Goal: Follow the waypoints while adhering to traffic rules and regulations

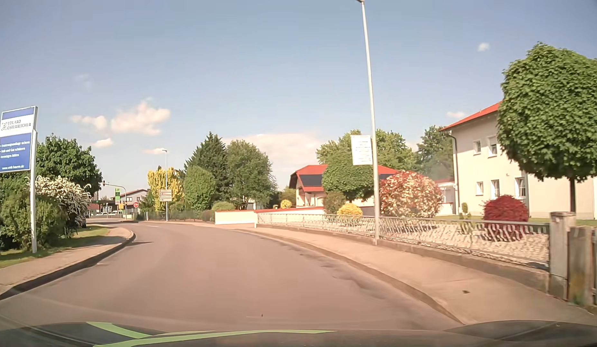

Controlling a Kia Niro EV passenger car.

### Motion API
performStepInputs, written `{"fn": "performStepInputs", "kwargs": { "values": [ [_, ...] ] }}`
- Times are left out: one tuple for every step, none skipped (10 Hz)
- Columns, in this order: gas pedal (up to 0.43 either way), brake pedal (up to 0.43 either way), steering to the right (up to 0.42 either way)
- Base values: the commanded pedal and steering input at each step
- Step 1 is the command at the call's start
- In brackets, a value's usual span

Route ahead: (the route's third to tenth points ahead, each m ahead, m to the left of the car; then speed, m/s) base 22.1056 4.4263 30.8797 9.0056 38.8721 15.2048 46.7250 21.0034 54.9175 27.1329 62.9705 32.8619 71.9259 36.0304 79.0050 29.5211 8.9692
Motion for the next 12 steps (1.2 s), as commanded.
{"fn": "performStepInputs", "kwargs": {
  "values": [
    [0.039,0.000,-0.072],
    [0.039,0.000,-0.073],
    [0.039,0.000,-0.075],
    [0.039,0.000,-0.078],
    [0.039,0.000,-0.081],
    [0.039,0.000,-0.080],
    [0.039,0.000,-0.081],
    [0.039,0.000,-0.080],
    [0.039,0.000,-0.081],
    [0.039,0.000,-0.082],
    [0.039,0.000,-0.084],
    [0.039,0.000,-0.085]
  ]
}}
